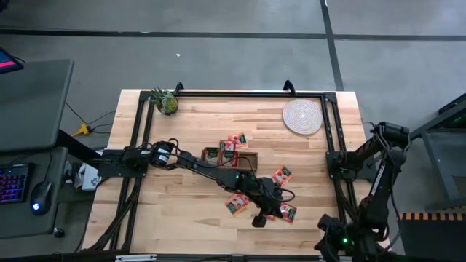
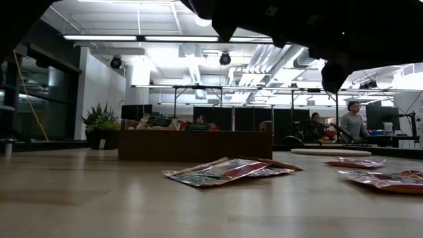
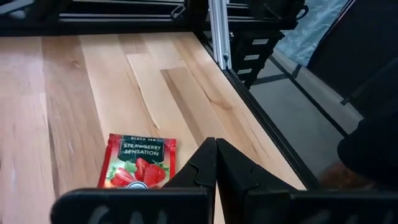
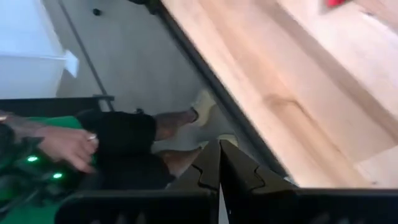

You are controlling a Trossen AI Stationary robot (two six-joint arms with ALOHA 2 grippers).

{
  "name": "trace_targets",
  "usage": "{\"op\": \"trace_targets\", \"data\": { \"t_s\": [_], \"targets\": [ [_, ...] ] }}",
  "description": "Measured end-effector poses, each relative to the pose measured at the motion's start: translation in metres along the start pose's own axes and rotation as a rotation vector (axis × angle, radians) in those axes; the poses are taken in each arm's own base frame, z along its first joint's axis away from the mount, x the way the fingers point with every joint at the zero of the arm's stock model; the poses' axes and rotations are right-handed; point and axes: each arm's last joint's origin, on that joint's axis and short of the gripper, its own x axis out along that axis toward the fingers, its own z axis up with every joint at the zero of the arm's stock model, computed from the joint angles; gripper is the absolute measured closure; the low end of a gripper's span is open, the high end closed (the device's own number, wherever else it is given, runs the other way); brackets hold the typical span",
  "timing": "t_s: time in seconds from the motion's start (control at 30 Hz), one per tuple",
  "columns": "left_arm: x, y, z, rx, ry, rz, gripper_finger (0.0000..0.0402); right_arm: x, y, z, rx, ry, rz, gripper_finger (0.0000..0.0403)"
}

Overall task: Pick & Place Tea
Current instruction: Put the red tea bag into the middle section of the brown wooden organizer

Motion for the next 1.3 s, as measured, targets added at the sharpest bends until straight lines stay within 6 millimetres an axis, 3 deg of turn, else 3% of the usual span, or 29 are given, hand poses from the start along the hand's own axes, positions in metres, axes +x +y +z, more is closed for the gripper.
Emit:
{"op": "trace_targets", "data": {
  "t_s": [0.3, 0.47, 0.77, 0.93, 1.3],
  "targets": [
    [0.018, 0.012, -0.025, -0.038, 0.016, -0.013, 0.0401, 0.016, 0.001, 0.036, 0.086, -0.063, -0.108, 0.0403],
    [0.020, 0.014, -0.029, -0.047, 0.025, 0.014, 0.0401, 0.021, 0.003, 0.051, 0.135, -0.078, -0.125, 0.0403],
    [0.020, 0.016, -0.028, -0.019, 0.019, 0.092, 0.0401, 0.026, 0.005, 0.063, 0.181, -0.078, -0.145, 0.0403],
    [0.027, 0.023, -0.044, -0.022, 0.058, 0.109, 0.0401, 0.026, 0.003, 0.064, 0.202, -0.050, -0.185, 0.0403],
    [0.023, 0.030, -0.041, 0.051, 0.058, 0.154, 0.0401, 0.025, 0.001, 0.063, 0.225, -0.019, -0.218, 0.0403]
  ]
}}
